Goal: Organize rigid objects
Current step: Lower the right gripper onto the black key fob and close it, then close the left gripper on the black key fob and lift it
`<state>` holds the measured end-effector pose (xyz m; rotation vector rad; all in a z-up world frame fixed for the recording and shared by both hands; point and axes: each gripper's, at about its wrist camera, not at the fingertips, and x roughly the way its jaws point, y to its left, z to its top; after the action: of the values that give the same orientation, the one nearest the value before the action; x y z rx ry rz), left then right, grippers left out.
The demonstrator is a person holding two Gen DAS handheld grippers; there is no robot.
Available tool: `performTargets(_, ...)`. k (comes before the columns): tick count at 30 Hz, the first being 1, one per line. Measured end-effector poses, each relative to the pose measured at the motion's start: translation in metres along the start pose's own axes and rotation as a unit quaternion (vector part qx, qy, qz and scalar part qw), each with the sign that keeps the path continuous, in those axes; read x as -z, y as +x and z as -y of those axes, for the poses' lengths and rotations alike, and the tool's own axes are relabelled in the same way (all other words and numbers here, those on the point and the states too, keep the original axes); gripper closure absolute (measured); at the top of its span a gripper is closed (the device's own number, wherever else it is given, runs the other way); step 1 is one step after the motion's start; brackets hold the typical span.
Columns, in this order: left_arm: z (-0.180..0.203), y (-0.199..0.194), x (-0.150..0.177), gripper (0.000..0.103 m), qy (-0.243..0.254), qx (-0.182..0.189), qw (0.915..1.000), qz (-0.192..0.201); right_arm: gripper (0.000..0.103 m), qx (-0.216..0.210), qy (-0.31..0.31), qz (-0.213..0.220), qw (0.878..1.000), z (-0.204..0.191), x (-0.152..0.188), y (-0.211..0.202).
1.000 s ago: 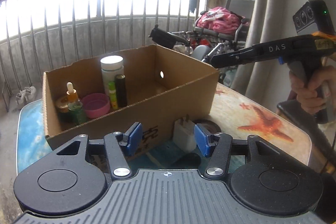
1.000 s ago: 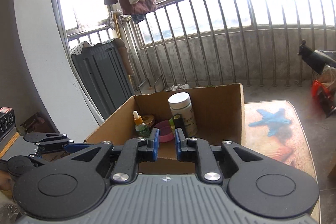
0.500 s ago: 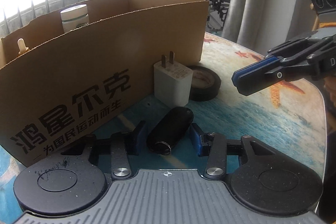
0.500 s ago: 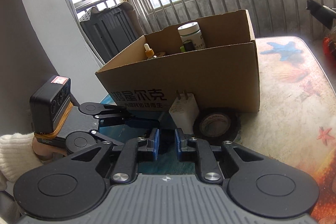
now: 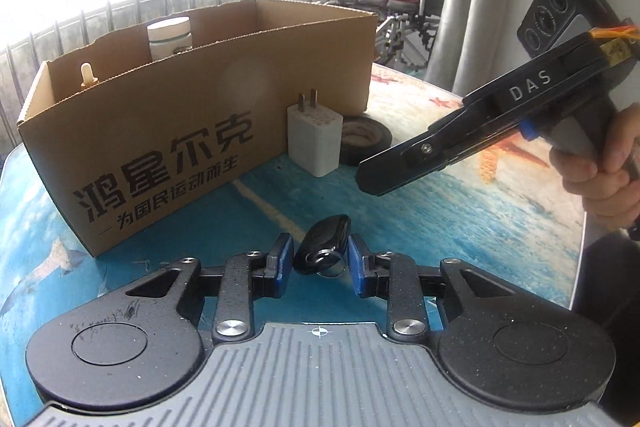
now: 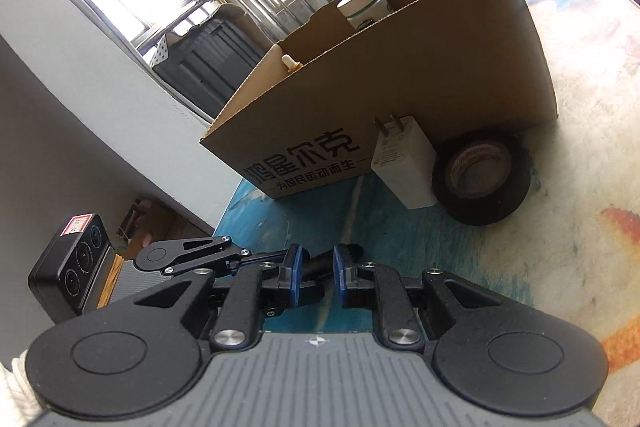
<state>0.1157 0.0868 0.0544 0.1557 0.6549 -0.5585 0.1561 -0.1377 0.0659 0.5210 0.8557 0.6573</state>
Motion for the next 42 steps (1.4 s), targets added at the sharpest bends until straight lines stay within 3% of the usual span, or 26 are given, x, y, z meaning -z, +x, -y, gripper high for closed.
performTargets(1,0.002,-0.006,-0.001,0.077,-0.001,0.0,1.0,0.007,0.082,-0.004,0.01,0.001,1.0,-0.001,0.001,0.002)
performTargets(3,0.005,-0.015,-0.003,0.09,-0.002,0.007,0.9998,0.017,0.081,-0.019,0.03,0.002,0.999,0.0,0.003,0.006)
performTargets(7,0.006,-0.019,-0.004,0.09,0.004,-0.006,0.9998,0.017,0.084,-0.057,0.048,0.008,0.997,0.0,0.006,0.013)
performTargets(10,-0.002,-0.019,-0.005,0.09,-0.026,-0.004,0.9996,0.012,0.084,-0.02,0.037,0.015,0.999,-0.003,0.007,0.017)
performTargets(12,0.0,-0.021,-0.003,0.089,-0.016,-0.01,0.9997,0.014,0.084,0.004,0.028,0.015,0.999,-0.002,0.009,0.019)
performTargets(16,0.002,-0.023,0.003,0.089,-0.016,-0.016,0.9997,0.013,0.084,-0.005,0.046,-0.005,0.999,0.007,0.015,0.025)
performTargets(23,-0.013,-0.02,0.015,0.089,-0.079,0.016,0.9961,0.036,0.084,-0.011,0.028,-0.005,1.0,0.006,0.014,0.028)
performTargets(29,-0.033,-0.01,0.023,0.085,-0.17,0.053,0.983,0.045,0.084,-0.011,0.024,-0.009,1.0,0.008,0.015,0.033)
performTargets(34,-0.049,-0.001,0.031,0.091,-0.243,0.074,0.9656,0.056,0.085,-0.003,0.023,-0.017,1.0,0.01,0.016,0.036)
performTargets(38,-0.055,0.001,0.035,0.091,-0.271,0.087,0.9571,0.053,0.085,-0.017,0.038,-0.018,0.999,0.014,0.019,0.039)
performTargets(40,-0.054,0.0,0.038,0.091,-0.262,0.084,0.9603,0.045,0.083,-0.008,0.034,-0.013,0.999,0.013,0.019,0.036)
performTargets(42,-0.048,-0.003,0.039,0.092,-0.231,0.067,0.9699,0.039,0.08,-0.002,0.031,-0.014,0.999,0.011,0.019,0.034)
